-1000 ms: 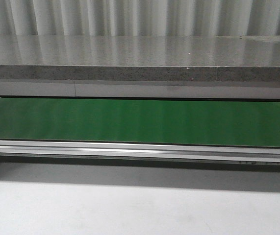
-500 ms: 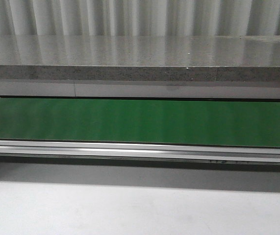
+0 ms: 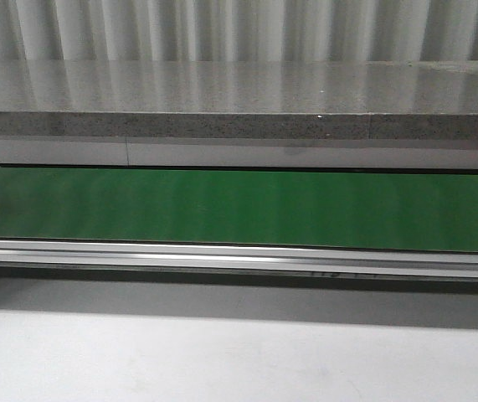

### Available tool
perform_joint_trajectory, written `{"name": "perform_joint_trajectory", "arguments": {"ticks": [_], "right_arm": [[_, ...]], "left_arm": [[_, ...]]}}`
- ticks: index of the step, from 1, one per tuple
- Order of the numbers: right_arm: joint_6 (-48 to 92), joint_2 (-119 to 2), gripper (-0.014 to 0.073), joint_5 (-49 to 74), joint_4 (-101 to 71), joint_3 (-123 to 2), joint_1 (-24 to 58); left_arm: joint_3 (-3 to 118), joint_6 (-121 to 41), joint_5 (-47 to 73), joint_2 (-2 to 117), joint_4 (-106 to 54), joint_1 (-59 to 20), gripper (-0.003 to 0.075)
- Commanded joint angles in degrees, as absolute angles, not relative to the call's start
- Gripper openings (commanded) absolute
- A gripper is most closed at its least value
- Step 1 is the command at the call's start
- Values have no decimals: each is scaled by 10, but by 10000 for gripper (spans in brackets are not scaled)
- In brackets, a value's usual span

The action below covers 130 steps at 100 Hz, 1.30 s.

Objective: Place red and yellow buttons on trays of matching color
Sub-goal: 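Carry the yellow button onto the belt and open the left gripper, then lower the left gripper onto the red button in the cluster and grasp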

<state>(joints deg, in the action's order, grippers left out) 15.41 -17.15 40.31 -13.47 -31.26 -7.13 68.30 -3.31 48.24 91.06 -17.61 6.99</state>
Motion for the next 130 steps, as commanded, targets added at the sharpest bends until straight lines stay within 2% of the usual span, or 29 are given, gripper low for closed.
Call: {"name": "perform_joint_trajectory", "arguments": {"ticks": [1,31,60,84,130], "right_arm": [[159,-175,-65,363,-136,-326,-72],[159,-175,-65,363,-136,-326,-72],[159,-175,-65,363,-136,-326,-72],[159,-175,-65,363,-136,-326,-72],[159,-175,-65,363,-136,-326,-72]], "left_arm": [[705,-34,456,891,-205,67,563],[770,-34,445,891,-222,75,566],[780,-28,443,902,-218,151,566],[812,-16,491,973,-218,186,566],[890,34,526,1106,-221,187,566]]}}
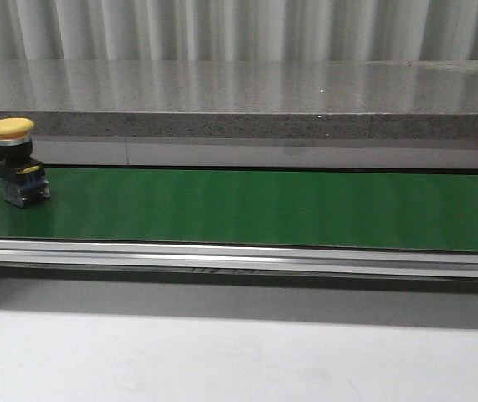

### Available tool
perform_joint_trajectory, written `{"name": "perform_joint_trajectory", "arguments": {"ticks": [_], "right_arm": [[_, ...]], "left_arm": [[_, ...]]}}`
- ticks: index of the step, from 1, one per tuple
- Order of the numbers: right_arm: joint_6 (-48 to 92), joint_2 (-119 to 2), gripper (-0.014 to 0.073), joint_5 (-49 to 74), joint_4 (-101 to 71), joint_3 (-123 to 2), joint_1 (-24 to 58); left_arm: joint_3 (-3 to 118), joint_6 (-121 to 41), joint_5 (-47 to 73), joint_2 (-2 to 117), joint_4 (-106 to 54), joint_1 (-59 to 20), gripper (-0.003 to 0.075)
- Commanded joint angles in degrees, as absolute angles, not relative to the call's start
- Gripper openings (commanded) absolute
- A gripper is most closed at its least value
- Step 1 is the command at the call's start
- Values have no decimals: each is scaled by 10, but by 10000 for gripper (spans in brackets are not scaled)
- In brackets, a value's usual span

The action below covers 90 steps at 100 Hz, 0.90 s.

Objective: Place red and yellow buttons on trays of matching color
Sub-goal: 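Lower the left gripper onto the red button in the cluster and grasp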

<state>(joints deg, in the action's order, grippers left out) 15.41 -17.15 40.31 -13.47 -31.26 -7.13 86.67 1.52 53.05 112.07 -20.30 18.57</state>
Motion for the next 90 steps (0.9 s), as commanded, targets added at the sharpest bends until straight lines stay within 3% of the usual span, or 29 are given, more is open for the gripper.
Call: {"name": "perform_joint_trajectory", "arguments": {"ticks": [1,64,74,90], "right_arm": [[159,-175,-65,363,-136,-326,-72],[159,-175,-65,364,-136,-326,-72],[159,-175,-65,364,-136,-326,-72],[159,-175,-65,364,-136,-326,-72]], "left_arm": [[890,34,526,1108,-221,187,566],[890,124,494,1139,-225,187,559],[890,124,494,1139,-225,187,504],[890,124,494,1139,-225,187,305]]}}
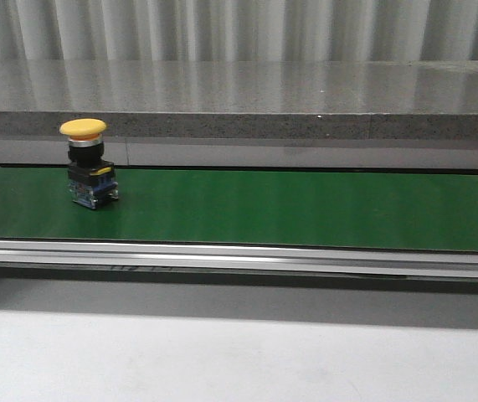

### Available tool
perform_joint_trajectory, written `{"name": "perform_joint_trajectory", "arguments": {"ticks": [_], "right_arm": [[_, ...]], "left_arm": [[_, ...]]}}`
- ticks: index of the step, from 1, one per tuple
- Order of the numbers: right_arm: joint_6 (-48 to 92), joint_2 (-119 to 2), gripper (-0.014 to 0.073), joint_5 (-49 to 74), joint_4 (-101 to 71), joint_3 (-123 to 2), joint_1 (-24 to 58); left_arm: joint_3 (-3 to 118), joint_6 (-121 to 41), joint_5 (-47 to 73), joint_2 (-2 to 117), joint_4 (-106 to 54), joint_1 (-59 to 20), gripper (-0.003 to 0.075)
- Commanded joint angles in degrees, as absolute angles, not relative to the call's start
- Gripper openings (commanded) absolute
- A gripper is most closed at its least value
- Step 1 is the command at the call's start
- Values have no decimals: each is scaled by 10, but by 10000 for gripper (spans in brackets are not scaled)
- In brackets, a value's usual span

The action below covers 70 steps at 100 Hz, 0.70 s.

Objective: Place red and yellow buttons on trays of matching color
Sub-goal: 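Lower the left gripper onto the red button in the cluster and grasp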

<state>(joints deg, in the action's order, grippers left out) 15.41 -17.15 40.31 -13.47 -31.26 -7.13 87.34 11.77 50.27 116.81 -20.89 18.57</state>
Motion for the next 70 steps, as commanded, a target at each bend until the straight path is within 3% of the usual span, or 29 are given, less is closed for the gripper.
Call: {"name": "perform_joint_trajectory", "arguments": {"ticks": [1,17,70], "right_arm": [[159,-175,-65,364,-136,-326,-72],[159,-175,-65,364,-136,-326,-72],[159,-175,-65,364,-137,-326,-72]], "left_arm": [[890,124,494,1139,-225,187,287],[890,124,494,1139,-225,187,162],[889,8,552,1008,-159,185,158]]}}
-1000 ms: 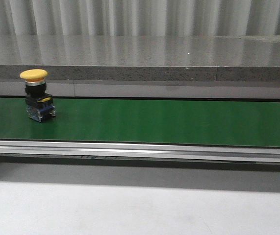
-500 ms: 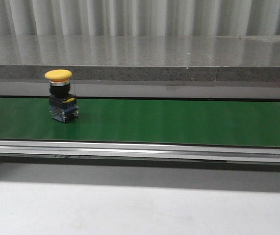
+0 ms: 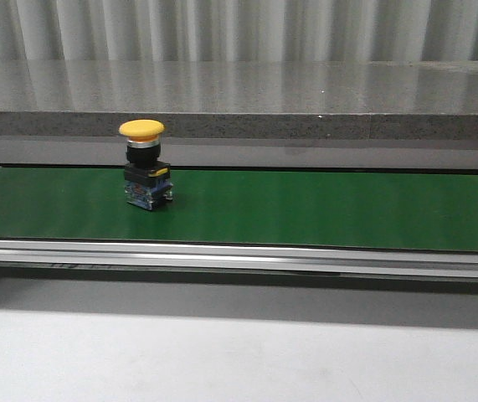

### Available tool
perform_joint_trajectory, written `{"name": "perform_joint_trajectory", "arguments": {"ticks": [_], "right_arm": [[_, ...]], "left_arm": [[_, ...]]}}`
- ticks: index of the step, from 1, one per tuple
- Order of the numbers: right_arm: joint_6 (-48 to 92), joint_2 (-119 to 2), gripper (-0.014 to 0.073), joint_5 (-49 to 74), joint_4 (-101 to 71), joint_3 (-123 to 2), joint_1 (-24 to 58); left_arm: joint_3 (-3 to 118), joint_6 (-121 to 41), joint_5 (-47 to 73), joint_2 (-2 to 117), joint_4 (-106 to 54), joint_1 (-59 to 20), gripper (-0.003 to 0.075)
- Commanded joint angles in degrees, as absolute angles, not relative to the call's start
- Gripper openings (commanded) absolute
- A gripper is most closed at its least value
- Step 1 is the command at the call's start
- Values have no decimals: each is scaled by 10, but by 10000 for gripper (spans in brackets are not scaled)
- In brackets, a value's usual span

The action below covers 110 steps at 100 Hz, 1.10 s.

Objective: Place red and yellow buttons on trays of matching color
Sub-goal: 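Lower the left gripper onto the red button in the cluster and grasp, then carry the red button onto the belt and open the left gripper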

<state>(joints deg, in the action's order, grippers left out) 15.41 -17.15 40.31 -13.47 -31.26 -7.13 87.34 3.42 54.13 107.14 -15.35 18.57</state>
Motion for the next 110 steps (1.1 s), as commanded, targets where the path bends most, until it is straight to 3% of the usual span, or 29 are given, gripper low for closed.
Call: {"name": "perform_joint_trajectory", "arguments": {"ticks": [1,17,53,73,82,95,100,110], "right_arm": [[159,-175,-65,364,-137,-326,-72],[159,-175,-65,364,-137,-326,-72],[159,-175,-65,364,-137,-326,-72],[159,-175,-65,364,-137,-326,-72],[159,-175,-65,364,-138,-326,-72],[159,-175,-65,364,-138,-326,-72],[159,-175,-65,364,-138,-326,-72],[159,-175,-65,366,-142,-326,-72]], "left_arm": [[889,6,557,1006,-159,185,158],[874,-46,630,970,-159,167,158],[809,-58,617,954,-144,92,158],[797,-58,606,961,-141,87,166],[797,-58,606,961,-143,87,251],[797,-58,599,960,-151,87,501],[797,-58,586,957,-154,87,538],[797,-78,545,944,-154,82,523]]}}
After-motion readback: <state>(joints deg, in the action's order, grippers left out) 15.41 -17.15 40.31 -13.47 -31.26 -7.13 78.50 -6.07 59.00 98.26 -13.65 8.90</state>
